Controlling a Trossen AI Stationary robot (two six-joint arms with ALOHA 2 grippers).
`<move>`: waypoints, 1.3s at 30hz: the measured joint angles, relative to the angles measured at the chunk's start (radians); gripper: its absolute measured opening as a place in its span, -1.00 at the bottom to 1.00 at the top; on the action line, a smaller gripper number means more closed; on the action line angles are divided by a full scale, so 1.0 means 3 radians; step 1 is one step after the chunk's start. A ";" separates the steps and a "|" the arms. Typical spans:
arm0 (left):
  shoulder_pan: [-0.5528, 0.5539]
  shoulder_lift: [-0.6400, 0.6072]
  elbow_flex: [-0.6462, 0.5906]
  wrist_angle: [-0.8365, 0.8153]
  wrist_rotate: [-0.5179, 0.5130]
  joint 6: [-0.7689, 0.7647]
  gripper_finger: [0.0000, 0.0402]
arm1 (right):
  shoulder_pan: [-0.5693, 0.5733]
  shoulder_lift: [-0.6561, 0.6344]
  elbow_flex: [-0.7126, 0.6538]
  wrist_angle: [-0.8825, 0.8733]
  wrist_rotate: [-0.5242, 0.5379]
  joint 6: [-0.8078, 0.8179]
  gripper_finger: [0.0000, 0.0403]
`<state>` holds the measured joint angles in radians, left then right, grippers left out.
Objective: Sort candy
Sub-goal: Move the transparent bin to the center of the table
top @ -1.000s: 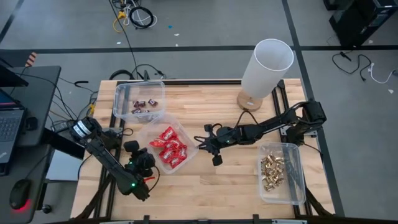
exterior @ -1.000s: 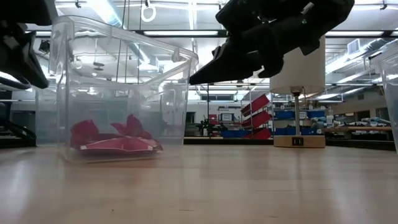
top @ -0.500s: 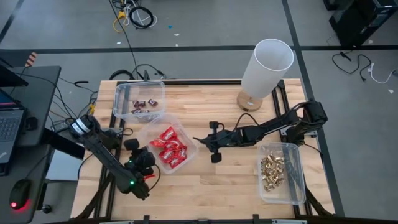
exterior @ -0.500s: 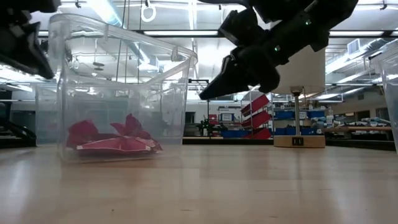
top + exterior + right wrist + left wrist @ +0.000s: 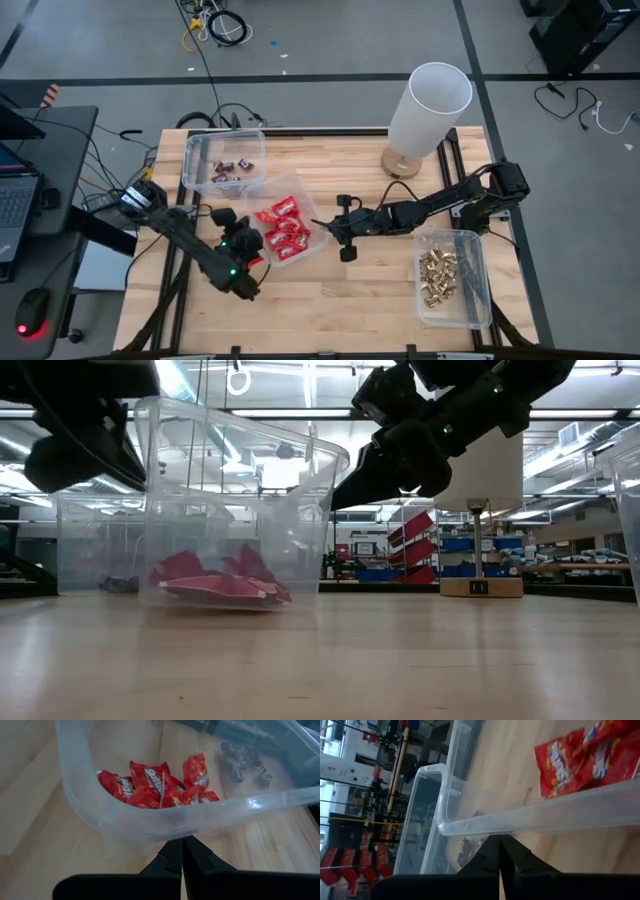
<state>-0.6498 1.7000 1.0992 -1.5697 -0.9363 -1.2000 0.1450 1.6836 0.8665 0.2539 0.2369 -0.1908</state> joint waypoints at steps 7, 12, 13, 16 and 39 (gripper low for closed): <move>0.0222 0.0000 0.0000 0.0093 -0.0008 0.0075 -1.00 | 0.0043 -0.0001 0.0000 -0.0003 -0.0003 -0.0025 -1.00; 0.0286 0.0000 0.0000 0.0119 -0.0018 0.0076 -1.00 | 0.0096 -0.0002 0.0000 -0.0009 -0.0100 -0.0047 -1.00; 0.0291 0.0000 0.0000 0.0129 -0.0018 0.0078 -1.00 | 0.0107 -0.0003 0.0000 -0.0011 -0.0111 -0.0048 -1.00; 0.0292 0.0000 -0.0001 0.0182 -0.0028 0.0080 -1.00 | 0.0130 -0.0003 -0.0003 -0.0014 -0.0112 -0.0071 -1.00; 0.0290 0.0000 -0.0001 0.0359 0.0243 0.0401 -1.00 | 0.0299 -0.0003 -0.0004 -0.0001 -0.0291 -0.0065 -1.00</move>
<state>-0.5629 1.7000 1.0988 -1.4621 -0.8635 -1.0796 0.2348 1.6829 0.8654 0.2537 0.1495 -0.2102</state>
